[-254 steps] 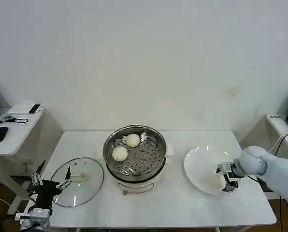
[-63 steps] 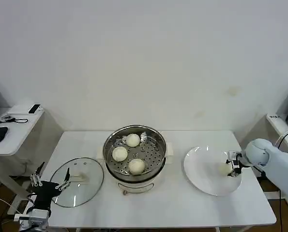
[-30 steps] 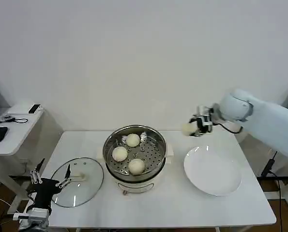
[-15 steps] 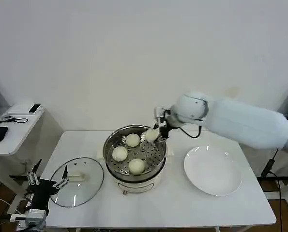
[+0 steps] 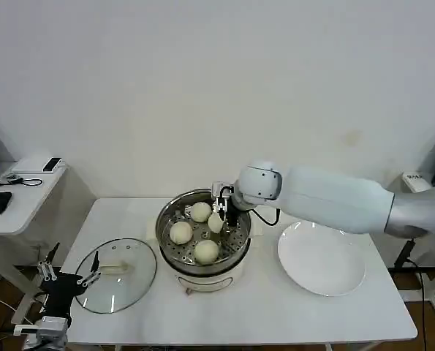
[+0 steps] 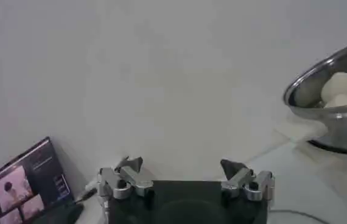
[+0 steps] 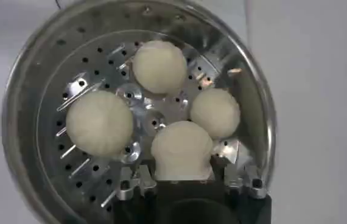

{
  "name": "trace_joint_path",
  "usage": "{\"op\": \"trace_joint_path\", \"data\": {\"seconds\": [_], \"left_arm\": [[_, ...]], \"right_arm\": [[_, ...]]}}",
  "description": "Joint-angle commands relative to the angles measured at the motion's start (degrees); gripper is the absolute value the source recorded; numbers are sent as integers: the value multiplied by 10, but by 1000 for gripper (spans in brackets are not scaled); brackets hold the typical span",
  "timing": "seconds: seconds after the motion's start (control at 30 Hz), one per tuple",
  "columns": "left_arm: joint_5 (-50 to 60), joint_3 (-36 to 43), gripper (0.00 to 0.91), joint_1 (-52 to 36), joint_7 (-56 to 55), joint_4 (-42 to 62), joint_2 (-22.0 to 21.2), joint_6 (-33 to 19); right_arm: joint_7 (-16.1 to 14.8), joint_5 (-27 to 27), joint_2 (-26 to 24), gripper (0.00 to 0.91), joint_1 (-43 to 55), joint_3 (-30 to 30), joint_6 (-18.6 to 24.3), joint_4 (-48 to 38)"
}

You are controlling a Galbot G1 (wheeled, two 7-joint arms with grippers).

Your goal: Take steamed baozi put them in steamer then cover it.

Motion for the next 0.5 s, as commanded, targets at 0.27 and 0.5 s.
{"op": "trace_joint_path", "data": {"seconds": [0.27,0.5], "left_arm": [[1,3,907,-1,0,0,-1,1],[2,2,907,1,-1,-2,-3,1]], "right_arm": [[15,-22,4,907,-22,0,-8,-11],[30,-26,-13,907,-17,34,-8,7]]}}
